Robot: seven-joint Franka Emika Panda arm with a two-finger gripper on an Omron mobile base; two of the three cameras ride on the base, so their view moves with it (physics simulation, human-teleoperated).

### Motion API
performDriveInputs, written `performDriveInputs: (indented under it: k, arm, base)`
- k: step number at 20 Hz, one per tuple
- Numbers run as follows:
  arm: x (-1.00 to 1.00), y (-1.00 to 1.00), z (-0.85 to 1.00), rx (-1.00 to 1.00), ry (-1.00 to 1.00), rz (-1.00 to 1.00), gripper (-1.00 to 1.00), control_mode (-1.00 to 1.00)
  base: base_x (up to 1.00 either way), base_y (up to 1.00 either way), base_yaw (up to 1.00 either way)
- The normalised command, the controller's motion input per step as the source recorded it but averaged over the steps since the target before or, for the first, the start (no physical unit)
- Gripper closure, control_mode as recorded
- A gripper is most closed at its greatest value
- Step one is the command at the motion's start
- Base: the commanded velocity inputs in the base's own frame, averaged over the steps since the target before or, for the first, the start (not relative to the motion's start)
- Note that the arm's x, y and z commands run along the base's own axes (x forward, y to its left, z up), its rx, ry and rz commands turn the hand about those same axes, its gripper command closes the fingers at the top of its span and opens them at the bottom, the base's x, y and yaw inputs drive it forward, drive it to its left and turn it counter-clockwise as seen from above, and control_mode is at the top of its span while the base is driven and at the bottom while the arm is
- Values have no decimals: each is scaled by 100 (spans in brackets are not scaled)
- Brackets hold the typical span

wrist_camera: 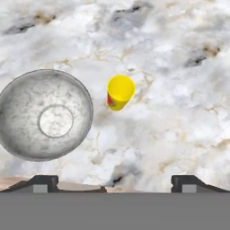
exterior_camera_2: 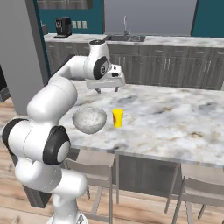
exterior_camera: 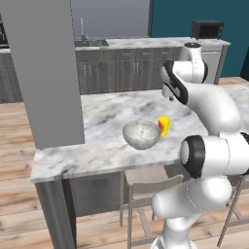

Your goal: Place the cup inside the bowl on the dining table and move the bowl to any counter.

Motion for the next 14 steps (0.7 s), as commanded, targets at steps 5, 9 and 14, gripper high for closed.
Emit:
performDriveInputs:
  k: [5,9,14]
  arm:
    - [38,-6,0,0,0,0,-100,-100]
    - [37,-16,0,0,0,0,-100,-100]
    - [31,-16,0,0,0,0,-100,-100]
  base:
    - [0,0,0]
    - [0,0,0]
    - [0,0,0]
